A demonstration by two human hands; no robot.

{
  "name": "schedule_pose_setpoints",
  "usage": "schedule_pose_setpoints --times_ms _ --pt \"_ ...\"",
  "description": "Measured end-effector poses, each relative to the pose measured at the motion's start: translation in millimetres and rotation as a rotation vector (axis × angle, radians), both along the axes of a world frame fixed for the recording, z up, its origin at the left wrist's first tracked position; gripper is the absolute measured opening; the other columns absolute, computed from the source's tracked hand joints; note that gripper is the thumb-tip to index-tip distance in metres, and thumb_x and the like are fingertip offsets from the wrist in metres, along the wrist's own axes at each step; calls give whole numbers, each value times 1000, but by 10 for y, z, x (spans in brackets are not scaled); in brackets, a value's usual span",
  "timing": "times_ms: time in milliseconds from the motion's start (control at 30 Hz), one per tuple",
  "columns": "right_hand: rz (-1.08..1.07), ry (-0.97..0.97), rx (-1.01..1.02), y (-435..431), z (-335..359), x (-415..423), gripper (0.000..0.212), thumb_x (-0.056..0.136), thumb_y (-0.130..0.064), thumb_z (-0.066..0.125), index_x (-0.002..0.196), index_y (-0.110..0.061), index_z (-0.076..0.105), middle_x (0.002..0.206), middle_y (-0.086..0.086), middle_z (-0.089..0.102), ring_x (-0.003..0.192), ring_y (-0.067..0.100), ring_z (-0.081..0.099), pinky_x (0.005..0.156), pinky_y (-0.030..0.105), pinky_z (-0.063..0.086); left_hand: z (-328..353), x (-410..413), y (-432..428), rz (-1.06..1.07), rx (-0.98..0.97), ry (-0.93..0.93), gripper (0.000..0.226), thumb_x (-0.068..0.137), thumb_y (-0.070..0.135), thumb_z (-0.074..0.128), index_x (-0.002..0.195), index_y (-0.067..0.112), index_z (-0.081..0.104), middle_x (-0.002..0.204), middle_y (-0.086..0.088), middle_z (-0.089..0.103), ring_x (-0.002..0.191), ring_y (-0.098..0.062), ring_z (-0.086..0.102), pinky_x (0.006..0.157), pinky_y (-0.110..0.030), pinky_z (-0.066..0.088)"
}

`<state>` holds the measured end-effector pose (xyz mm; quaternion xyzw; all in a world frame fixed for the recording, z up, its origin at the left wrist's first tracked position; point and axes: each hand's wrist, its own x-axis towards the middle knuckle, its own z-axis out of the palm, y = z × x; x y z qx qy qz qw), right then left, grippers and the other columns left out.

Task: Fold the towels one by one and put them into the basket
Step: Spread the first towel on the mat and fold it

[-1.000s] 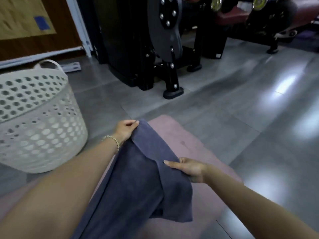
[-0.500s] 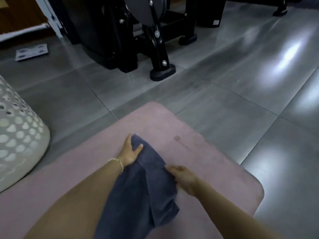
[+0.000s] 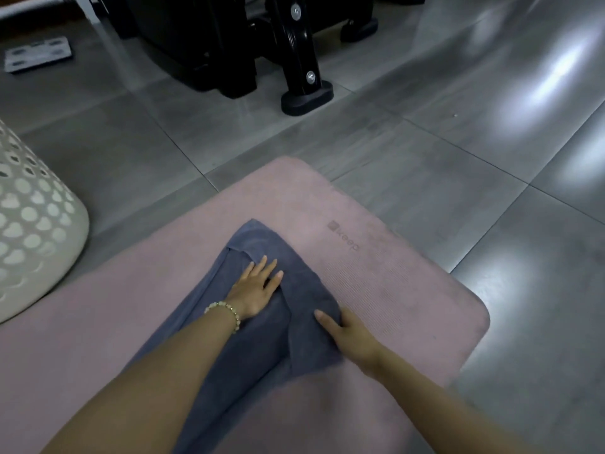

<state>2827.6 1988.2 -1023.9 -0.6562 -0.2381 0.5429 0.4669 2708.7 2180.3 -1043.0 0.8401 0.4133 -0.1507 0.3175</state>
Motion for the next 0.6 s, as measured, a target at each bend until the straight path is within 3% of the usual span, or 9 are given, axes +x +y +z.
schedule_pose_setpoints --times_ms 100,167,233,333,400,533,600 --pt "-87 -160 -90 -219 -112 124 20 86 -30 67 86 -12 59 80 -2 68 74 10 64 62 15 51 -27 -12 5 10 -31 -31 64 94 58 17 150 28 13 156 12 1 147 -19 -8 120 -37 -2" --pt "-77 -276 -172 -343 -238 212 25 81 -27 74 71 -13 55 59 -7 60 60 10 56 58 17 47 -18 -40 -49 55 -40 -64 58 97 53 20 150 29 17 157 11 1 147 -18 -7 120 -36 -1" --pt "-70 -319 -242 -405 -290 259 27 78 -23 76 65 -15 54 51 -11 53 56 8 50 56 15 43 9 -78 -132 63 -32 -86 55 99 50 23 150 29 19 159 8 1 147 -17 -4 120 -36 1" --pt "-74 -315 -278 -390 -250 234 20 77 -22 77 75 -15 58 61 -6 57 61 8 52 61 15 45 103 -226 -250 70 -57 -118 57 98 50 25 149 25 22 159 3 8 147 -15 4 120 -34 4" --pt "-74 -390 -291 -374 -139 204 21 79 -23 75 88 -14 58 71 -3 59 68 11 56 73 21 49 205 -378 -296 99 -69 -139 59 98 50 27 149 20 25 158 1 17 146 -15 13 119 -30 7" --pt "193 -653 -360 -214 255 138 49 87 -36 64 127 -14 48 120 2 57 111 24 56 93 28 41 617 -817 -370 193 -71 -135 59 98 50 28 147 18 29 153 3 29 141 -16 28 116 -26 15" --pt "326 -673 -326 -39 512 5 57 90 -36 61 138 -12 40 139 8 49 125 26 48 101 28 37 840 -1131 -403 232 -107 -133 60 98 48 29 148 15 28 153 1 29 141 -16 28 116 -24 15"
